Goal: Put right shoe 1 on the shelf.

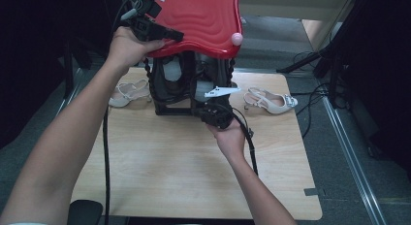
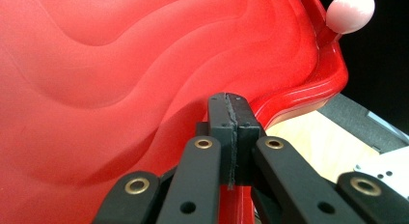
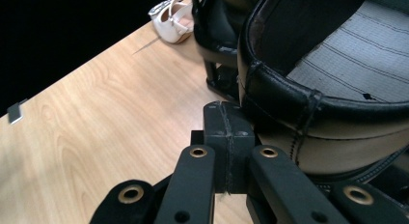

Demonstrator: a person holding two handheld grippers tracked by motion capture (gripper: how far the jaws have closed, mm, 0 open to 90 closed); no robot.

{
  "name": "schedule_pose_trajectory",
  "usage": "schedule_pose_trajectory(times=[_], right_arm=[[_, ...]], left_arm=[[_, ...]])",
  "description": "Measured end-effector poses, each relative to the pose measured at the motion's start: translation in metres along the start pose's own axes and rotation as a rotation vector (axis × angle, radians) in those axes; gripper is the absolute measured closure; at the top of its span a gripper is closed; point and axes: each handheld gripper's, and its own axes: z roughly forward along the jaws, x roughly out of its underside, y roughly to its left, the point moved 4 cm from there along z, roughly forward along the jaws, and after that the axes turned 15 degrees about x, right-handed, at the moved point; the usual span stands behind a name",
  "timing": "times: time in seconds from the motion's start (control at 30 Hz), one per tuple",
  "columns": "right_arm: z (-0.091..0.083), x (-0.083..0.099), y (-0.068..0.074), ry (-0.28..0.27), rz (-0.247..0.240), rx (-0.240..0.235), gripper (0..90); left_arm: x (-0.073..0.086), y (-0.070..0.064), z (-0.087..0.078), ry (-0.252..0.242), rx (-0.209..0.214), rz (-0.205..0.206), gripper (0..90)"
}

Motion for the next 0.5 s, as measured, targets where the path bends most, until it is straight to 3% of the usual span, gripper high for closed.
schedule_pose_trajectory(times=[0.5], right_arm=[[0.019,-0.031,-0.014,-0.042,0.037,0.098,90.0]], left_arm=[[0.001,0.000,-0.001,-0.006,0.003,0.002,90.0]])
